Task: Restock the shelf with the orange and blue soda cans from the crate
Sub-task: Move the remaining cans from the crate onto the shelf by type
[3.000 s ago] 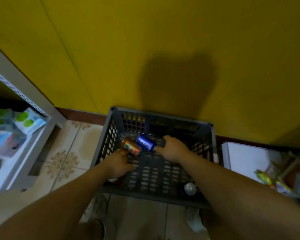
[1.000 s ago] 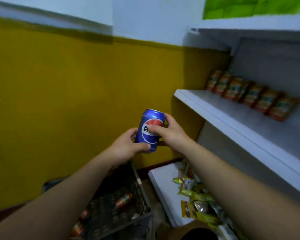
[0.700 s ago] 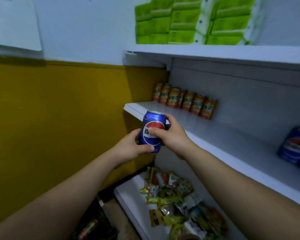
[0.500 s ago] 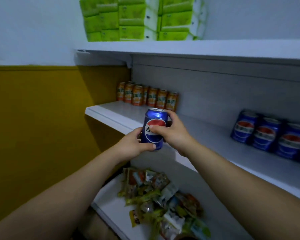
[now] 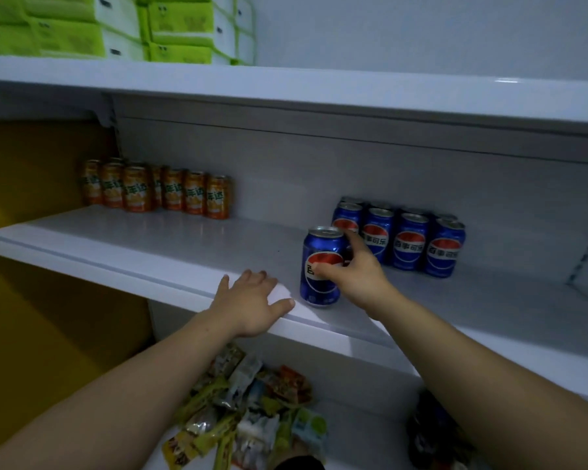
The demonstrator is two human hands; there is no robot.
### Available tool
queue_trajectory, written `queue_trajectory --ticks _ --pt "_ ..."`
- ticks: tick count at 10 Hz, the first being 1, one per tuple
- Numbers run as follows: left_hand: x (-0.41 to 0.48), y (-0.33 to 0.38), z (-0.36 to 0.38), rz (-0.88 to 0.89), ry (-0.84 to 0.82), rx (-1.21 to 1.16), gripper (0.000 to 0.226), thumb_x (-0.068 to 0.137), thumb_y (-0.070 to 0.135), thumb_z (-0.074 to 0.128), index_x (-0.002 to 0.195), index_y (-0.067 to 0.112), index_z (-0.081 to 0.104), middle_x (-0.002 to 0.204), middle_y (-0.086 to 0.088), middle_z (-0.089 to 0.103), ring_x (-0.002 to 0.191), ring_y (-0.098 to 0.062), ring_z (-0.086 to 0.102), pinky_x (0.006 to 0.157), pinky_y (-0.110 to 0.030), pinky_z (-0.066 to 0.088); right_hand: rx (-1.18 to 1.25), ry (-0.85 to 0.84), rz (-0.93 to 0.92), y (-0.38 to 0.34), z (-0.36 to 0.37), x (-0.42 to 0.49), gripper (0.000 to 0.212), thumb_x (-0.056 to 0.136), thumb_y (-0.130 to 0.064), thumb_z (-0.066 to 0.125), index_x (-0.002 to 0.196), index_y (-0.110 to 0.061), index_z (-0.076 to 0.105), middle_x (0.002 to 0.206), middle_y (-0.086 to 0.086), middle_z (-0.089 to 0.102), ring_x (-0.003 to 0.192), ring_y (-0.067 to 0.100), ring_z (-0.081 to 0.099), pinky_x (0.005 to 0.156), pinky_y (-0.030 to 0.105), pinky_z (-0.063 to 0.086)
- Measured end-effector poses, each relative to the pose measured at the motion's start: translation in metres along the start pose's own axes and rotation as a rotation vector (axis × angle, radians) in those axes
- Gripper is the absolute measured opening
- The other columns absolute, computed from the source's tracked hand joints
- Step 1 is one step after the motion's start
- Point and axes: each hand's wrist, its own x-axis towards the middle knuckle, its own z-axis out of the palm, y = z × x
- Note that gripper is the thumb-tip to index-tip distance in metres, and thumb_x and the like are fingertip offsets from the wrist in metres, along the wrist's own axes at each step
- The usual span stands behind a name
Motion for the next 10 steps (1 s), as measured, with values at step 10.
queue_trajectory --ticks 10 --pt "0.022 0.01 0.001 0.004 -0.009 0.049 0.071 0.088 0.071 0.019 0.15 0.036 0.014 0.16 0.007 0.006 0.147 -0.016 0.003 0.117 -0.049 0.001 -0.327 0.273 -0.061 0.062 -0.013 0.071 0.076 0.086 -0.037 0.07 0.148 -0.024 0.029 0.144 -0.003 0.047 0.13 0.019 0.048 0.105 0.035 0.041"
